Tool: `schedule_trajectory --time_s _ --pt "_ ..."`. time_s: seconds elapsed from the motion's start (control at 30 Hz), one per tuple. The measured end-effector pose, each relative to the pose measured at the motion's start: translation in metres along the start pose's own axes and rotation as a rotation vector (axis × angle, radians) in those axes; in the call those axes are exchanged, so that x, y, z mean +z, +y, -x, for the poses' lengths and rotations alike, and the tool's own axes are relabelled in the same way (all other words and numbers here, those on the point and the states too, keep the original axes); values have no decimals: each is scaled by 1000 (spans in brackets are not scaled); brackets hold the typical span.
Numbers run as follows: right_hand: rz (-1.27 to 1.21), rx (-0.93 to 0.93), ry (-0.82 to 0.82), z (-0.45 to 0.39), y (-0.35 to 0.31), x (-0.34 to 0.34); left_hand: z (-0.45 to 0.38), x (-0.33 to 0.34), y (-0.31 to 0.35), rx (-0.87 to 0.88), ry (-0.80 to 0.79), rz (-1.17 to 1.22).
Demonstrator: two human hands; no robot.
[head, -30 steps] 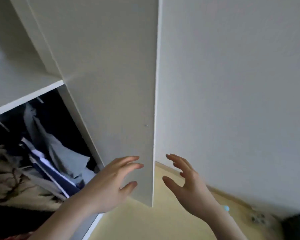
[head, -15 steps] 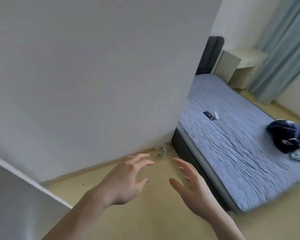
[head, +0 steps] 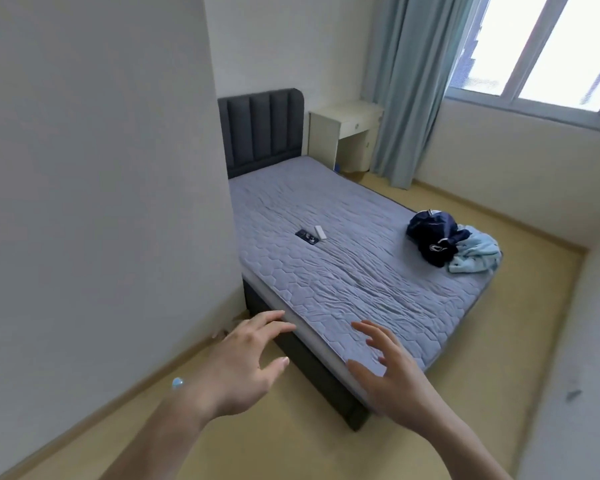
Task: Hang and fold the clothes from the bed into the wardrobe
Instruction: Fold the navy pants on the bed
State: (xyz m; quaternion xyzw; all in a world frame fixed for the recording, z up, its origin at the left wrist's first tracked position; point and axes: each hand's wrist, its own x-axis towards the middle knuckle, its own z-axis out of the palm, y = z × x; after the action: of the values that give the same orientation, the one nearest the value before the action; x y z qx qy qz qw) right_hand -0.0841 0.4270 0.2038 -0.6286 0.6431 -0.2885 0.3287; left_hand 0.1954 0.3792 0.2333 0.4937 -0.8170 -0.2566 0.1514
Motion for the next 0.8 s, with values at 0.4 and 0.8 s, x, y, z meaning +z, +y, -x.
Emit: schedule_trajectory --time_s 0.4,0.8 --pt "-1 72 117 -85 129 -152 -216 72 72 114 -112 -2" --pt "28 235 354 -165 247 -313 -482 148 187 341 -261 -25"
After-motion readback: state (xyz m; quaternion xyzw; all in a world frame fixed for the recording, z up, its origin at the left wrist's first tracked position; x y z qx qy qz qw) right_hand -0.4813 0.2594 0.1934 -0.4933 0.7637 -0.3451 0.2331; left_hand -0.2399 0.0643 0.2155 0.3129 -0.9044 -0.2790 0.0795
